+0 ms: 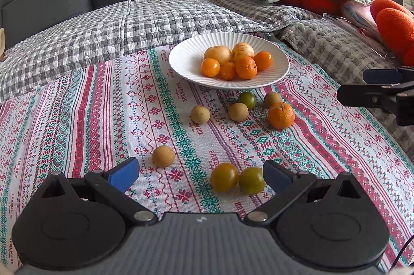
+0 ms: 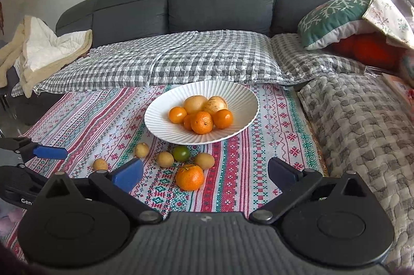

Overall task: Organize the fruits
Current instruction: 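Withdraw both tools from the plate toward the loose fruits, then grasp a yellow-green tomato with the left tool while the right tool grasps a green tomato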

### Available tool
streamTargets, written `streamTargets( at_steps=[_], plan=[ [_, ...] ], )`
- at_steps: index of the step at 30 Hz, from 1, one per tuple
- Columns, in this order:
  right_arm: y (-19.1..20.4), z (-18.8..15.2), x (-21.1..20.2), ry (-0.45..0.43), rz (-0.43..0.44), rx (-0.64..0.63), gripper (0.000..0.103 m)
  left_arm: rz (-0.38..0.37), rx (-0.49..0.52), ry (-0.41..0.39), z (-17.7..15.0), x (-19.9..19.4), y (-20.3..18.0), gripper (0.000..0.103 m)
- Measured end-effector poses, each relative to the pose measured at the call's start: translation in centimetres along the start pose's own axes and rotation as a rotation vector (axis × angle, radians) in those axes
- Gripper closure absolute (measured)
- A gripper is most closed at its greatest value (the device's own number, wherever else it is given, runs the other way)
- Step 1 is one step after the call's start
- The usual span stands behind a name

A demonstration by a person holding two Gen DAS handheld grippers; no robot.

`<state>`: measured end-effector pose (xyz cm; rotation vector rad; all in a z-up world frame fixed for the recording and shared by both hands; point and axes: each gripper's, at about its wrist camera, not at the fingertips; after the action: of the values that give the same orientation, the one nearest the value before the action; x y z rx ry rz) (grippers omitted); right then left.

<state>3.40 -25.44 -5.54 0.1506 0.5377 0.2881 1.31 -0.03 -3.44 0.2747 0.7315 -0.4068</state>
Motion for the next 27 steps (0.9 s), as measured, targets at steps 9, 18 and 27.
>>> streamTargets(
  at_steps=[9, 18, 27],
  plan=[
    [0.6, -1.5, -0.5, 0.004, 0.016, -0.038, 0.0, 0.001, 0.036, 0.009, -2.8, -0.6, 0.7, 0.008],
    [2.5, -4.4, 1.3, 0.089, 0.037, -0.134, 0.0, 0.001, 0.051, 0.007, -3.9, 1.1, 1.9, 0.009],
    [3.9, -5.2, 2.2, 0.135, 0.072, -0.186, 0.0, -0.085, 0.095, -0.033, -3.4, 2.7, 1.0, 0.034]
  ],
)
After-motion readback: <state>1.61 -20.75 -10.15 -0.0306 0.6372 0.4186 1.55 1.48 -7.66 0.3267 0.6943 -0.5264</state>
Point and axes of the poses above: each gripper's, at about its wrist camera, not at the fingertips, and x roughly the way its jaws point, y to its left, z to its top, and after that the axes turned 4 degrees about x, right-handed
